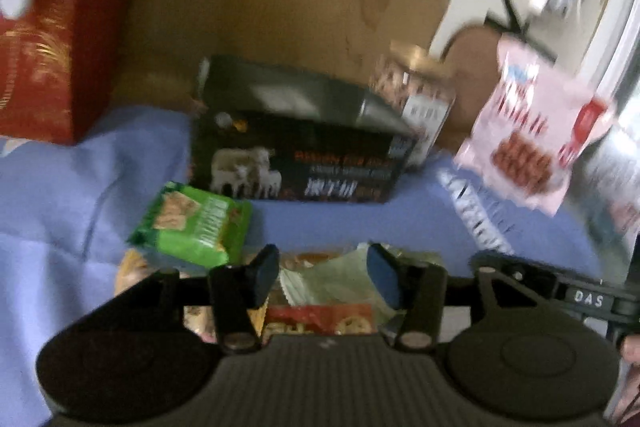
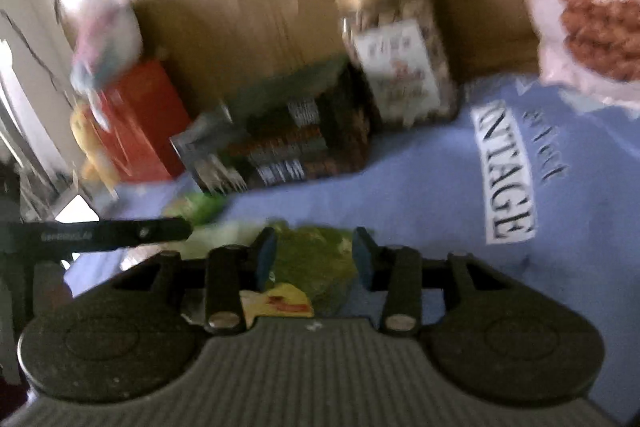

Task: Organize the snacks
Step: 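Grasp the pink UHA candy box with the left gripper, then lower the pink candy box into the black box and release, then grasp the green snack pack with the left gripper, then carry the green snack pack into the black box and release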

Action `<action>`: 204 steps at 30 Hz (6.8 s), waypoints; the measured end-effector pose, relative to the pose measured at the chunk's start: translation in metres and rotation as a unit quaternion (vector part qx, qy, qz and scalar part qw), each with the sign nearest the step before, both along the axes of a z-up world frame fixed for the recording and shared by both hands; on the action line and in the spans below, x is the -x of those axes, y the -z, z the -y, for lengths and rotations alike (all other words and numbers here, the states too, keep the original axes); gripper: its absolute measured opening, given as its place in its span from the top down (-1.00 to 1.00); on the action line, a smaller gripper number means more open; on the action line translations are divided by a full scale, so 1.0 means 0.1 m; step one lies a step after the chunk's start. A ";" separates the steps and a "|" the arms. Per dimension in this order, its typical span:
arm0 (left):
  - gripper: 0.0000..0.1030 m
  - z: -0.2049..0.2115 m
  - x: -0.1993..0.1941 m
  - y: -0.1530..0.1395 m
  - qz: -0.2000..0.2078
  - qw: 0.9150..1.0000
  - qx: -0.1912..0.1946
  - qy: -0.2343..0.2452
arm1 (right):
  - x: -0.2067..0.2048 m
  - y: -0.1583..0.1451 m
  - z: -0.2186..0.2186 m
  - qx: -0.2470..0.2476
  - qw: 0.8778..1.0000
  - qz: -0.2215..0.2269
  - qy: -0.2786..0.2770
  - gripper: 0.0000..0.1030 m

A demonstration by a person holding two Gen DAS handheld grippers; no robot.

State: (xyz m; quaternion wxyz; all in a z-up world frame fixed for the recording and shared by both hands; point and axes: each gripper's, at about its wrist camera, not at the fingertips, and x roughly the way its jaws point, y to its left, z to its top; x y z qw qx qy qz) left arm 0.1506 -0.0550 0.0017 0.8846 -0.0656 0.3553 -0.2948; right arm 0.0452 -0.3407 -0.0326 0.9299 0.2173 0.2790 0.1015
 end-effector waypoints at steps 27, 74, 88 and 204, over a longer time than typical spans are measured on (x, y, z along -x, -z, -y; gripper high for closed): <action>-0.13 -0.74 0.52 0.40 -0.100 0.989 0.105 -0.011 | 0.64 -0.02 -0.99 0.185 0.969 0.037 -0.159 -0.18; 0.25 0.14 -0.02 -0.57 0.042 0.998 0.030 0.035 | 0.21 -0.54 -0.62 0.233 0.959 0.153 -0.049 0.29; 0.19 0.15 -1.10 -0.22 0.031 0.999 0.013 -0.038 | -1.30 -0.42 -0.62 0.185 0.979 0.075 -0.040 0.25; 0.32 -0.03 -0.11 -0.65 0.021 0.996 0.074 0.046 | -0.18 -0.67 -0.94 0.134 0.977 0.127 -0.107 0.50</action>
